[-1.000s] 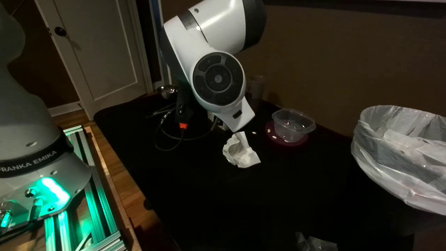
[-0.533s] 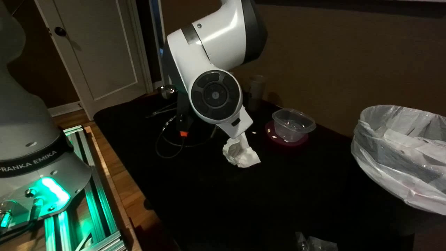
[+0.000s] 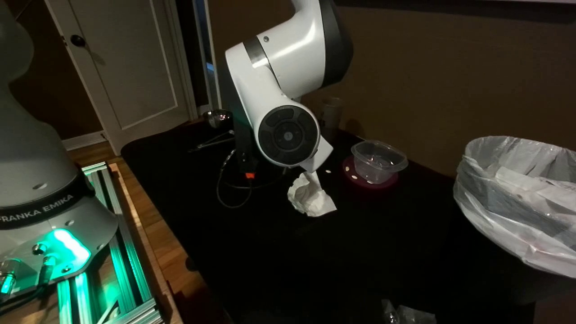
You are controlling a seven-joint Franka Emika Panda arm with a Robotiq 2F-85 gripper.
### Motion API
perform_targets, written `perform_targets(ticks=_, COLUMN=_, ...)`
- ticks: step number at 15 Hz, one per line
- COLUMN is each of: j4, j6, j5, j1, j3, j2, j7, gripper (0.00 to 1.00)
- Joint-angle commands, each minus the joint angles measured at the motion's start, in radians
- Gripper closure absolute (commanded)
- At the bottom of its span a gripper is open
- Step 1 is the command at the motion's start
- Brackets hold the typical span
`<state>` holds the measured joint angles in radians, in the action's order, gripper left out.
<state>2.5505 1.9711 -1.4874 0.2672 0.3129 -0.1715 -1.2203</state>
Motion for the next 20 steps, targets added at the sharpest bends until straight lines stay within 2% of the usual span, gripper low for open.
perform_targets(ticks=1, j4=-0.066, j6=-0.027, j5=-0.093, j1=0.014, j3=-0.011, j2=-0.102, j7=-0.078, gripper=0.00)
perform_targets(ticks=8, j4=-0.176, j6=0.049, j5=-0.212, j1=-0.002, j3=-0.014, j2=-0.257, j7=-0.053, gripper=0.00)
perform_targets(ticks=15, j4=-0.231, j6=0.070, j5=-0.187, j1=-0.014, j3=-0.022, j2=-0.361, j7=-0.036, gripper=0.00)
perform_targets(ticks=20, j4=-0.217, j6=0.066, j5=-0.191, j1=-0.027, j3=-0.037, j2=-0.378, j7=0.024, gripper=0.00)
